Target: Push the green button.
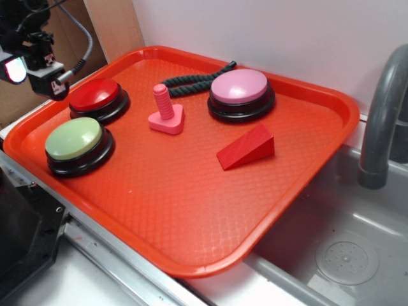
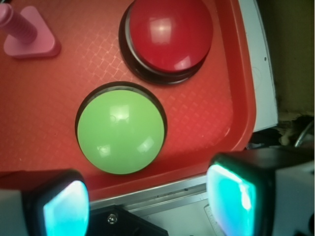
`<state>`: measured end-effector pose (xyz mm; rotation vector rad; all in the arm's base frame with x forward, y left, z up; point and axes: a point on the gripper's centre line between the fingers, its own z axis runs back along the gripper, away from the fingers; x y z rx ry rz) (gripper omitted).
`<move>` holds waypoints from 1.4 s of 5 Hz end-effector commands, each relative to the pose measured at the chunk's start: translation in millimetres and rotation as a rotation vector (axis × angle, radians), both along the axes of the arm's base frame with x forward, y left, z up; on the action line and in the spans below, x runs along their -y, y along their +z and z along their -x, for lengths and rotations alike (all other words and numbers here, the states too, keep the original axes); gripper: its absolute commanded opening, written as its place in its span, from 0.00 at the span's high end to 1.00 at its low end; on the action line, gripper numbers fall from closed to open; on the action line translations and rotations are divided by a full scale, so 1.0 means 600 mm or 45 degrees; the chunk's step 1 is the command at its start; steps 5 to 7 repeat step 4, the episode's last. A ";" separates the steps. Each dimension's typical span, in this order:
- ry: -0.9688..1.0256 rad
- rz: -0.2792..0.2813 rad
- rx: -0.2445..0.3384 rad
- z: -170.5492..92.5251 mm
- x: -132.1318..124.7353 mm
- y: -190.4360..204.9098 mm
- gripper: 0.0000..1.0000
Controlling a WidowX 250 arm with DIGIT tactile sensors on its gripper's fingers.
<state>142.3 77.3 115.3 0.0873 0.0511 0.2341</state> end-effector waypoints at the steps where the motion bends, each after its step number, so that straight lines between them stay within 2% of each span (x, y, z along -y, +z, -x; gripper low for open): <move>1: -0.027 -0.030 0.063 -0.012 0.002 0.038 0.00; 4: 0.019 -0.024 0.076 0.009 -0.004 0.065 0.00; 7: 0.019 -0.024 0.076 0.009 -0.004 0.065 0.00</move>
